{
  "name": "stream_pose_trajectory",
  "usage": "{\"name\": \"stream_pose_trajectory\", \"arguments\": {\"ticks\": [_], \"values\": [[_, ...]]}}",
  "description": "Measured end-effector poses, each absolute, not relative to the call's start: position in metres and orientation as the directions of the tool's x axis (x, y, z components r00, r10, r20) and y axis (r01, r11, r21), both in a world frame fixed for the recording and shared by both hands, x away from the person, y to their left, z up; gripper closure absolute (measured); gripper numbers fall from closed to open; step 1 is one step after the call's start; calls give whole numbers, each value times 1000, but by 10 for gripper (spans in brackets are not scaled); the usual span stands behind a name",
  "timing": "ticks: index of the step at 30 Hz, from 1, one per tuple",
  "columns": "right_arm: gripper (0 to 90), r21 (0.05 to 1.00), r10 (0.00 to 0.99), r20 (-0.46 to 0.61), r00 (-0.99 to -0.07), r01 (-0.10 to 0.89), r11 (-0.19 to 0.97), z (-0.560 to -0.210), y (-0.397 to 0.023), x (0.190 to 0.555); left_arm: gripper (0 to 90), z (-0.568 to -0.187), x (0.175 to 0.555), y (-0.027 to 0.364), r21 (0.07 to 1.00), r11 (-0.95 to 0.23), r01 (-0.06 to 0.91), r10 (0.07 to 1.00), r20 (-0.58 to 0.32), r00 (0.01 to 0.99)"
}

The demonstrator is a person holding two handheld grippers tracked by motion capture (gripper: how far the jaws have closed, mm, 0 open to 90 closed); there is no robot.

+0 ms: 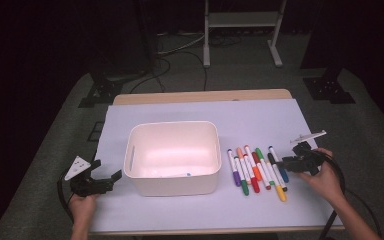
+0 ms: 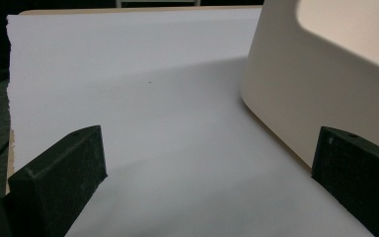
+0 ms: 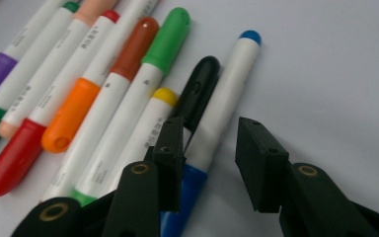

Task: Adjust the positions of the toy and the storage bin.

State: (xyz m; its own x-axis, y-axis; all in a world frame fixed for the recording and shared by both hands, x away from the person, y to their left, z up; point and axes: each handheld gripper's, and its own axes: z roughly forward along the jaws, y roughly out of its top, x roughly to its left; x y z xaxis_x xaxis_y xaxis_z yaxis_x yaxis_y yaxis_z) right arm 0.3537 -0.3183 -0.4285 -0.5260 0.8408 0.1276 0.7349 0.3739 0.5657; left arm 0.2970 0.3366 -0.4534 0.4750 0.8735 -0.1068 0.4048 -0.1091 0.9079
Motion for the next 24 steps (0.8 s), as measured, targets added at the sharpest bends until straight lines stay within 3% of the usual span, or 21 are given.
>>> {"name": "stream_pose_trajectory", "arguments": {"ticks": [7,12,14,24], "values": [[644,552,868,83,-489,748,369,-433,-322,356,0,-453,297,337,908,-108,405,872,-109,477],[706,552,889,47,-456,754,357,-438,-328,353,0,-453,297,337,908,-109,404,871,-109,479],[744,556,894,47,-445,755,346,-438,-330,352,0,-453,297,337,908,-109,404,871,-108,479],[758,567,882,117,-456,760,317,-425,-331,346,0,-453,297,337,907,-109,406,871,-110,479]]}}
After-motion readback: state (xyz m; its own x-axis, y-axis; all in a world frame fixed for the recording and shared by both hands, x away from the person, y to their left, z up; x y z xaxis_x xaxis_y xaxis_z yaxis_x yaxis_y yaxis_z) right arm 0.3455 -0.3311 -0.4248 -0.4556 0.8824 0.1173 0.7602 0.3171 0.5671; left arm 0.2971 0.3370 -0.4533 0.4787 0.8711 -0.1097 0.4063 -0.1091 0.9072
